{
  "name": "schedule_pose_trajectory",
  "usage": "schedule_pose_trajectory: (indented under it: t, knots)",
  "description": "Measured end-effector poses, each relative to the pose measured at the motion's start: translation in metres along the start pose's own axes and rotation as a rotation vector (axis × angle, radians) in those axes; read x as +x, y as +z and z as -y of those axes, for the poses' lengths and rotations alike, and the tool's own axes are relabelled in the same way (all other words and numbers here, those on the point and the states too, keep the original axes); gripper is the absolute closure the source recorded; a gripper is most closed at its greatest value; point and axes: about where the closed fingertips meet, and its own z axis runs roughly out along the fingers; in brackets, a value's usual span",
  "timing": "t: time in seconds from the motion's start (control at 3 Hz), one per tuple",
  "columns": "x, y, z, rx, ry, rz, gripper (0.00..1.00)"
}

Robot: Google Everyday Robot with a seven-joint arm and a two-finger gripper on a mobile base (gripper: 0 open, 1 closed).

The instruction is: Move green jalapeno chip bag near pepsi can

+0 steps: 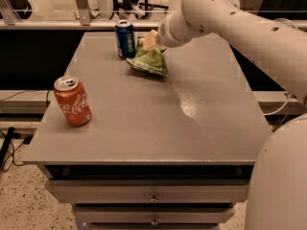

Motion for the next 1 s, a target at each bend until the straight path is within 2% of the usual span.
schedule_pose_trajectory:
  t: [0.33, 0.67, 1.0]
  knots:
    - [-0.001, 0.005, -0.003, -0.008, 0.005, 0.000, 0.00]
    - [-0.004, -0.008, 0.007, -0.018, -0.006, 0.064, 0.00]
    - [-0.005, -0.060, 0.055, -0.011, -0.031, 0.234, 0.00]
